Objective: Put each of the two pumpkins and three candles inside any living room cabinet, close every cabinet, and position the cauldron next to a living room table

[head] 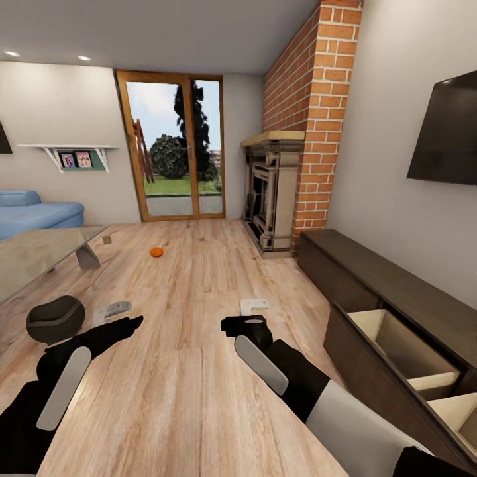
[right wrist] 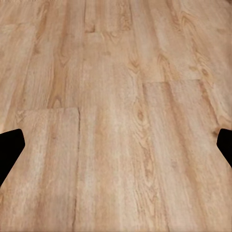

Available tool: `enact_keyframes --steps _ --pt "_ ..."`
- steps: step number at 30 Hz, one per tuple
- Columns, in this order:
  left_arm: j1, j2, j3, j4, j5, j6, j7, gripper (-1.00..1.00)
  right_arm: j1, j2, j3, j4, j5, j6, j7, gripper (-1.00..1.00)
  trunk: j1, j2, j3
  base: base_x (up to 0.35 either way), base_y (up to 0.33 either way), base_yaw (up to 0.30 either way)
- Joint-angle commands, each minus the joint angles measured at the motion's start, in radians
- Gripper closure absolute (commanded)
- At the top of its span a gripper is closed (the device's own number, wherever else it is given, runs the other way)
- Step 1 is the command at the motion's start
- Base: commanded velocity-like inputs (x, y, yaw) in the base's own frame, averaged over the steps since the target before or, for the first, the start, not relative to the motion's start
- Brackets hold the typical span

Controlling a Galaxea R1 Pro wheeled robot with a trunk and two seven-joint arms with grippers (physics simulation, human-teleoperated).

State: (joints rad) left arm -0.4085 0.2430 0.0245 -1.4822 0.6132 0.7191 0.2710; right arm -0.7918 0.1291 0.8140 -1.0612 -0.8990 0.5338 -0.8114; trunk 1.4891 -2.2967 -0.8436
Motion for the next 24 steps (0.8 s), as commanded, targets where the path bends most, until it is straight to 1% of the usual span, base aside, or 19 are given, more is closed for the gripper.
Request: enact_keyframes --steps 1,2,4,7,8,16,24 --pt "-0.001 0.001 0.001 0.002 0.013 0.01 0.007 -1.0 -0.001 0.0 0.002 -0.001 -0.006 0.003 -0.008 -1.0 -0.004 0.007 0.002 0.0 -0.001 0.0" --pt "-0.001 0.001 0.0 0.007 0.016 0.036 0.005 -1.0 -0.001 0.0 0.002 -0.001 -0.006 0.003 -0.008 -1.0 -0.008 0.014 0.005 0.0 0.0 0.0" --pt "-0.002 0.0 0.001 0.012 0.019 0.066 0.004 -1.0 -0.001 0.0 0.005 -0.001 -0.006 0.003 -0.008 -1.0 -0.016 0.028 0.011 0.0 0.0 0.0" --pt "-0.003 0.001 0.001 0.016 0.021 0.086 0.002 -1.0 -0.001 0.0 0.007 -0.003 -0.006 0.003 -0.008 -1.0 -0.027 0.049 0.021 0.0 0.0 0.0" --pt "-0.003 0.002 0.001 0.017 0.022 0.089 0.002 -1.0 -0.001 0.0 0.007 -0.003 -0.006 0.002 -0.008 -1.0 -0.031 0.056 0.024 0.0 0.0 0.0" --pt "-0.001 0.001 0.002 0.02 0.02 0.093 0.004 -1.0 -0.001 0.0 0.003 -0.006 -0.006 0.003 -0.008 -1.0 -0.031 0.056 0.024 0.03 0.007 0.0" --pt "-0.001 0.005 0.003 0.022 0.018 0.091 0.003 -1.0 -0.001 0.0 0.008 -0.006 -0.006 0.002 -0.008 -1.0 -0.031 0.056 0.024 0.269 0.083 0.0"
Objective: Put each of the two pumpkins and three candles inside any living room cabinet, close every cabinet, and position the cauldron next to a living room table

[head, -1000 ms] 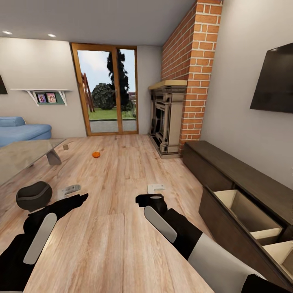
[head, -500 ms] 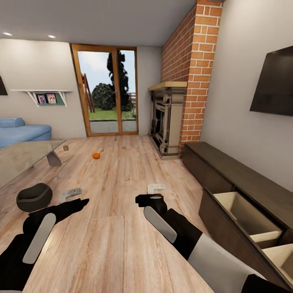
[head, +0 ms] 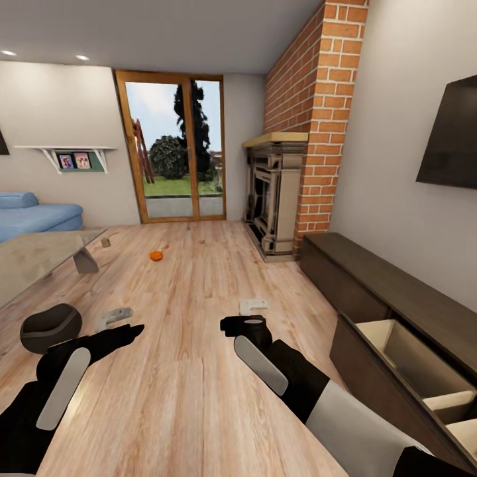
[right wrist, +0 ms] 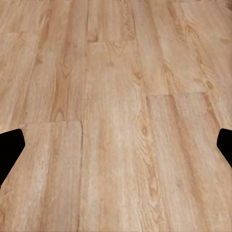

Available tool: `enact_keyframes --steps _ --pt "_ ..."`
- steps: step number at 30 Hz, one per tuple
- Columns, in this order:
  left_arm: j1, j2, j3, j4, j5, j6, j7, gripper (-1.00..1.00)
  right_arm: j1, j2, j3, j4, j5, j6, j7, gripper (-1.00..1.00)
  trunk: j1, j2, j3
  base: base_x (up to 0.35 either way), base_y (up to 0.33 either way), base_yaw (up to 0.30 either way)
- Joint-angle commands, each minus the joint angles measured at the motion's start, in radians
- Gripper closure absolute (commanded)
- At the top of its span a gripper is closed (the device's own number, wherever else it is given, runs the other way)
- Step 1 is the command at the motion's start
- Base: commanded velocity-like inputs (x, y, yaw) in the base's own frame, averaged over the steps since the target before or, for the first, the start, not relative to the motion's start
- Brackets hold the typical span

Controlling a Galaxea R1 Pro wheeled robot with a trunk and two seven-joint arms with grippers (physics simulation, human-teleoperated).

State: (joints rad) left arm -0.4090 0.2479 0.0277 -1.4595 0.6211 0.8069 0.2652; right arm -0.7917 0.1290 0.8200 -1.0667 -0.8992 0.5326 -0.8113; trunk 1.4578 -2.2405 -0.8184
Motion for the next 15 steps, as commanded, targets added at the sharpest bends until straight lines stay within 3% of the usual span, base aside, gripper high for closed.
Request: enact_keyframes --steps 1,10,15 --pt "-0.001 0.0 0.0 -0.001 0.011 0.003 0.008 -1.0 -0.001 0.0 0.002 -0.001 -0.006 0.003 -0.008 -1.0 0.0 0.0 -0.001 0.314 0.089 0.0" --pt "-0.001 0.002 0.001 0.0 0.01 0.003 -0.022 -1.0 -0.001 0.0 0.003 -0.002 -0.006 0.004 -0.008 -1.0 0.0 0.0 -0.001 0.319 0.015 0.001" --pt "-0.001 0.002 0.001 0.0 0.008 0.003 -0.032 -1.0 -0.001 0.0 0.002 -0.002 -0.006 0.004 -0.008 -1.0 0.0 0.0 -0.001 0.285 -0.123 0.161"
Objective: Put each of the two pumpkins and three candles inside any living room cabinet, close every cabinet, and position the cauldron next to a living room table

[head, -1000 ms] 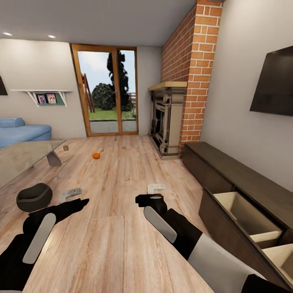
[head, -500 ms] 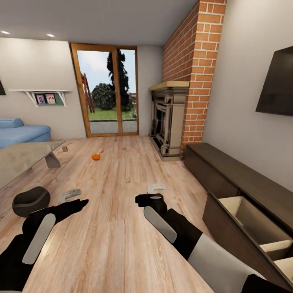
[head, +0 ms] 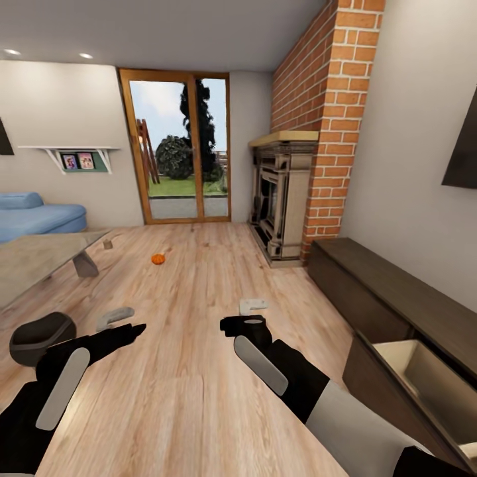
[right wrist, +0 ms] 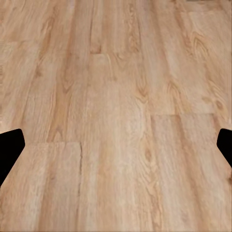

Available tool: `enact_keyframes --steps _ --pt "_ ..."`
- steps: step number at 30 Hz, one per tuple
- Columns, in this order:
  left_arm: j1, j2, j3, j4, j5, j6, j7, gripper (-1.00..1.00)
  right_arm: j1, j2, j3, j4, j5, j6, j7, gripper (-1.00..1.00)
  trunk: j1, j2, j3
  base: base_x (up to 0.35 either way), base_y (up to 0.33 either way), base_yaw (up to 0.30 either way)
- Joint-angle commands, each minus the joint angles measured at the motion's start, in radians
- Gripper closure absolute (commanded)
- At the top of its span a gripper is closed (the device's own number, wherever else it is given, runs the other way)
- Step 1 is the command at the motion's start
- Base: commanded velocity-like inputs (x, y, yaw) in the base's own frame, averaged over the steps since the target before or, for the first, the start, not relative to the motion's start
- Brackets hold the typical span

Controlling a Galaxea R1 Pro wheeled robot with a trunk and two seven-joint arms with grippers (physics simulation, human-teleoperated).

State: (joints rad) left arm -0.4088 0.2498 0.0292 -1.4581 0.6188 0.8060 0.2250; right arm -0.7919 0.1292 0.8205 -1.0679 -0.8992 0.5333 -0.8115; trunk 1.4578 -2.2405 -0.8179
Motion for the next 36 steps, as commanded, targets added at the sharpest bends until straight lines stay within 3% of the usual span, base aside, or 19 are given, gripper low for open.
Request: enact_keyframes --steps 1,11,36 --pt "-0.001 0.0 0.0 -0.001 0.01 0.004 0.008 -1.0 -0.001 0.0 0.002 -0.001 -0.006 0.003 -0.008 -1.0 0.0 0.0 -0.001 0.271 -0.143 0.255" --pt "-0.001 0.0 0.001 -0.002 0.012 0.004 0.007 -1.0 -0.001 0.0 0.002 -0.001 -0.006 0.004 -0.008 -1.0 0.0 0.0 -0.001 0.307 -0.04 0.211" --pt "-0.001 0.0 0.001 -0.001 0.012 0.001 0.005 -1.0 -0.001 0.0 0.002 -0.001 -0.005 0.004 -0.008 -1.0 0.0 0.0 -0.001 0.264 0.031 0.009"
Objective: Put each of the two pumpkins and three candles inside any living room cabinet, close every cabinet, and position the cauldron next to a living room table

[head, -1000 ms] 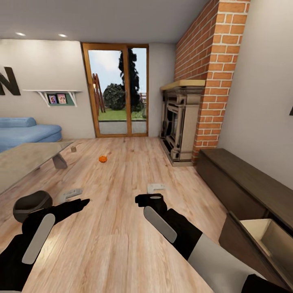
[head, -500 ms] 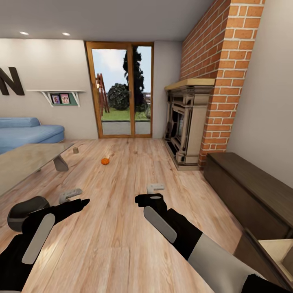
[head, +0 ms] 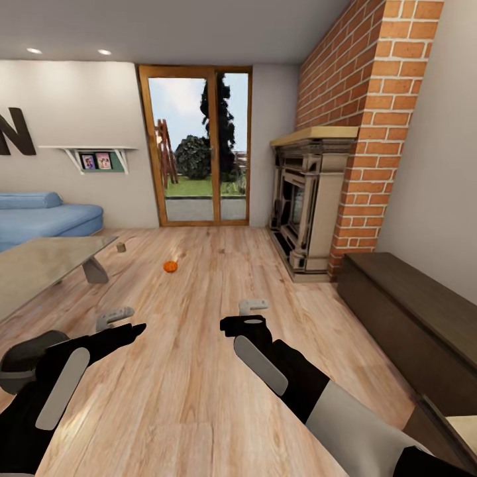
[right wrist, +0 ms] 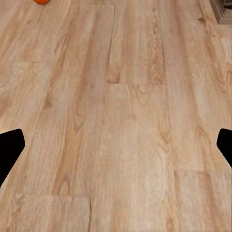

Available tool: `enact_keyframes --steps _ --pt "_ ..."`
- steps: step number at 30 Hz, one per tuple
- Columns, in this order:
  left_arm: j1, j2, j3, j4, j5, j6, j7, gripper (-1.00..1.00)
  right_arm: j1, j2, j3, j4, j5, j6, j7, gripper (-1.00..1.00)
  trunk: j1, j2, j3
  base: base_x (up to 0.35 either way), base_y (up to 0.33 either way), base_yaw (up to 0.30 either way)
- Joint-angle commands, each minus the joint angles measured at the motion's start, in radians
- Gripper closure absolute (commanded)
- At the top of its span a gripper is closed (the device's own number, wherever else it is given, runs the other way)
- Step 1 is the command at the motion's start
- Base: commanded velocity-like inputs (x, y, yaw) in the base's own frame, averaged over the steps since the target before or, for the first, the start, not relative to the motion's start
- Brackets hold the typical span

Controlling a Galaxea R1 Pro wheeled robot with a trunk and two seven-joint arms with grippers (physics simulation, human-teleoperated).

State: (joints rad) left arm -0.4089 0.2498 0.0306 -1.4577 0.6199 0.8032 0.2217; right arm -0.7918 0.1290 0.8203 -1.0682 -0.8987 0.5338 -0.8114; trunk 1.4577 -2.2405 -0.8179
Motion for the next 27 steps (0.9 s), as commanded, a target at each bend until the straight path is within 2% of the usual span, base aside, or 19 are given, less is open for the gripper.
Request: enact_keyframes --steps 1,27 --pt "-0.001 0.0 0.0 -0.001 0.011 0.004 0.008 -1.0 -0.001 0.0 0.002 -0.001 -0.006 0.003 -0.008 -1.0 0.0 0.0 -0.001 0.327 0.01 0.0" --pt "-0.001 0.0 -0.002 -0.006 0.007 0.005 0.009 -1.0 -0.001 0.0 -0.007 -0.001 -0.006 0.003 -0.008 -1.0 0.0 0.0 -0.001 0.335 0.001 0.0"
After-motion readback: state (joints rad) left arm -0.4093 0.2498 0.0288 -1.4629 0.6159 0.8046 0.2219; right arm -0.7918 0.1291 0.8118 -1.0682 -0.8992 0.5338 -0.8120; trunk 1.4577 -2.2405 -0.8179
